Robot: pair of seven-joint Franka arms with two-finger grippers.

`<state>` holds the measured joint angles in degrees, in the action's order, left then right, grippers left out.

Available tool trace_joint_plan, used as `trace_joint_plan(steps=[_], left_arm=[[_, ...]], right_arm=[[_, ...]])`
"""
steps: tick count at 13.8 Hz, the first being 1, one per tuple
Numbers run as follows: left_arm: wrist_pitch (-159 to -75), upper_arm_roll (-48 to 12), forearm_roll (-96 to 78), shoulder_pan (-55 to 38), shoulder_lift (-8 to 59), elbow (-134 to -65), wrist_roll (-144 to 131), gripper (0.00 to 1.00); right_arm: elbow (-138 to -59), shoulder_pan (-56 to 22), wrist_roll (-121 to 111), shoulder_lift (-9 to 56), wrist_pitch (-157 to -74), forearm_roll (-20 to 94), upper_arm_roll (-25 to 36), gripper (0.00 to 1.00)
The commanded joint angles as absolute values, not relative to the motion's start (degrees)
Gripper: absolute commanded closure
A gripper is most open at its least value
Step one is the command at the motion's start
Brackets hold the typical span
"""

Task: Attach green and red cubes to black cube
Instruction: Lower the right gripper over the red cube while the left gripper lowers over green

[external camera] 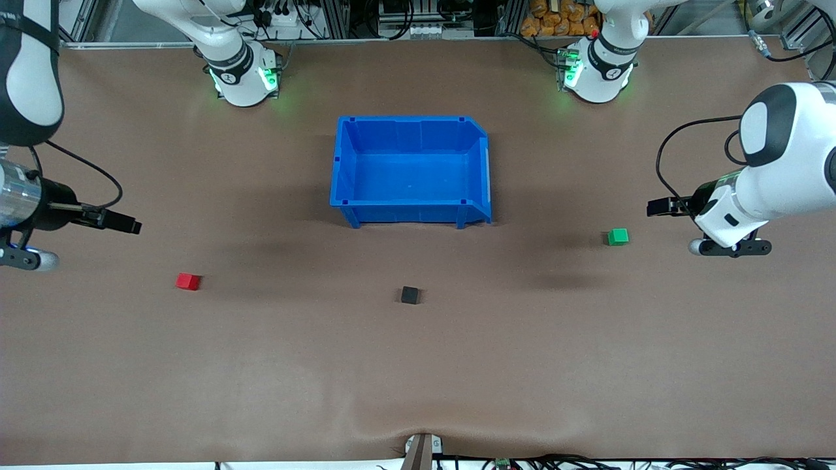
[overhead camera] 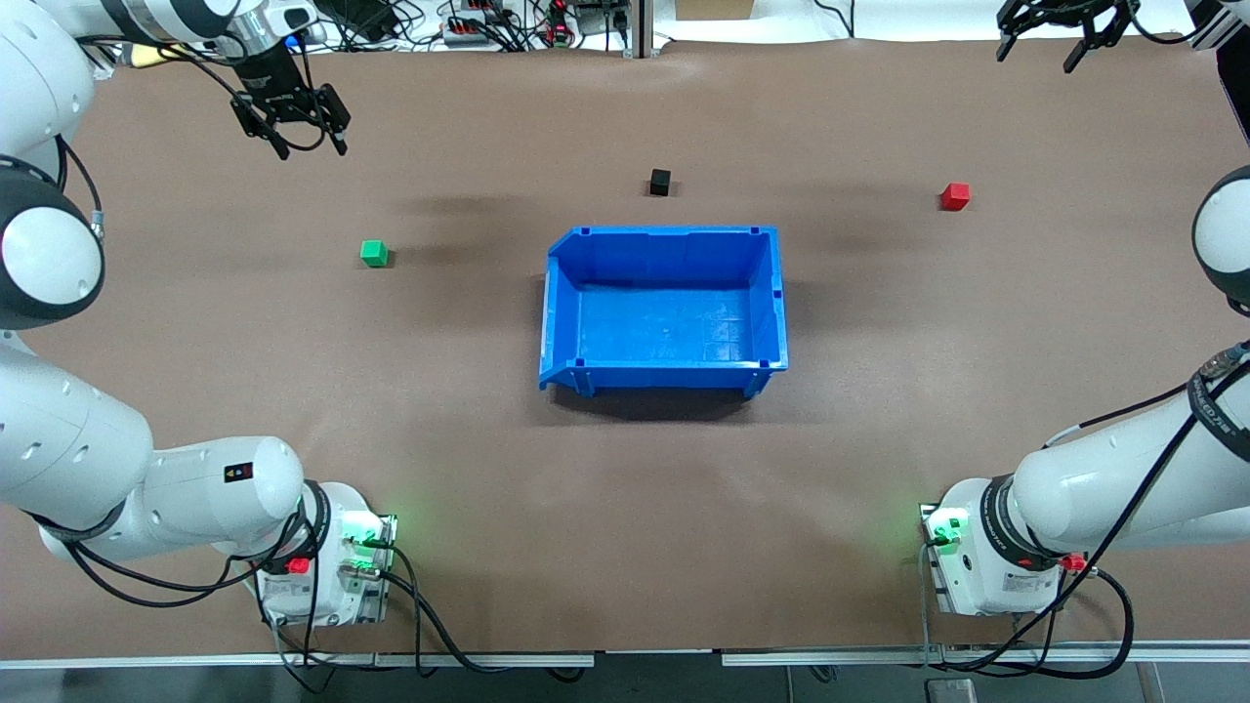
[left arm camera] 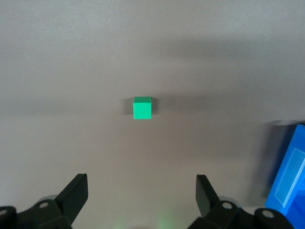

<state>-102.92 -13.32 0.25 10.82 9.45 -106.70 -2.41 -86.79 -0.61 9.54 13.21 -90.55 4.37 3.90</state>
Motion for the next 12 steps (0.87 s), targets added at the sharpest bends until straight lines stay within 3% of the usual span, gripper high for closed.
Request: trace_joint_plan(steps=[1,12], left_arm=[[-103.45,-13.54,0.09,10.37,11.06,-106.44,-2.64,0.00],[-103.54,-13.54,0.44,9.58,13.97,-105.74,-2.64,0.00]], right_arm=[[-86.04,-0.44,9.84,14.23,-90.35,4.92,3.69,0.00],[-86.04,3.69,9.05,23.45,-89.82,4.13,3.96,0.00]])
